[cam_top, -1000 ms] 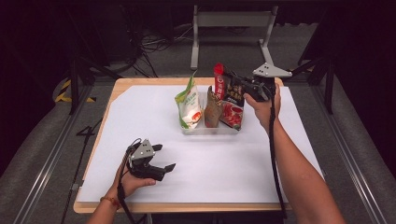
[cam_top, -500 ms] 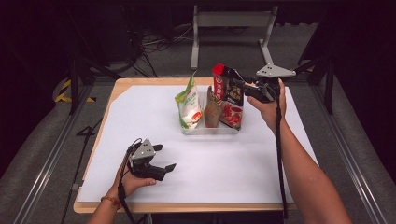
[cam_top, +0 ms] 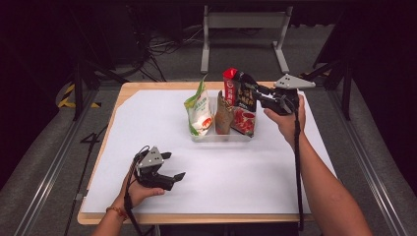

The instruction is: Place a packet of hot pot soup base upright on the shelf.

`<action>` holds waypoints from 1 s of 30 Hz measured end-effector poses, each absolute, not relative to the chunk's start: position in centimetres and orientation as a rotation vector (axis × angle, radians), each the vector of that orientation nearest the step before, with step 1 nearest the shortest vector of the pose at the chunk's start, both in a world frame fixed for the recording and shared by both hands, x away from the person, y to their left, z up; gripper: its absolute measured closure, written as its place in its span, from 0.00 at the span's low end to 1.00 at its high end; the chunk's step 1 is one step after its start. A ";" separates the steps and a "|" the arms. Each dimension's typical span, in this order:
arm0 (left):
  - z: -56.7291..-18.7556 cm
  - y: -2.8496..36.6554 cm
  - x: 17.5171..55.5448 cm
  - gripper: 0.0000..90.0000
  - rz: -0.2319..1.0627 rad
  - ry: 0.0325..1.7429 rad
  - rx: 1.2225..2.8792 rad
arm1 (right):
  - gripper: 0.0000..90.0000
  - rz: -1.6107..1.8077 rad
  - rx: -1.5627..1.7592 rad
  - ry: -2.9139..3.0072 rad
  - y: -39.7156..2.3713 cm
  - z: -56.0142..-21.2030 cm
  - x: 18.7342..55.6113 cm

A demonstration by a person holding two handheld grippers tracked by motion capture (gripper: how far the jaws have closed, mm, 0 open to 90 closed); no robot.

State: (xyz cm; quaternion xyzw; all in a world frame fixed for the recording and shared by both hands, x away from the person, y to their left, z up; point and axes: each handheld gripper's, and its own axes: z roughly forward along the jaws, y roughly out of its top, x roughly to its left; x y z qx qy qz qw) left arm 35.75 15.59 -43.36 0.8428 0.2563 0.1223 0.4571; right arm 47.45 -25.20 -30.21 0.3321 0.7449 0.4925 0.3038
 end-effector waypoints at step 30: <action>-43.3 15.4 35.7 0.15 0.298 0.624 2.089 | 1.00 1.017 0.851 2.281 -23.7 -38.6 44.0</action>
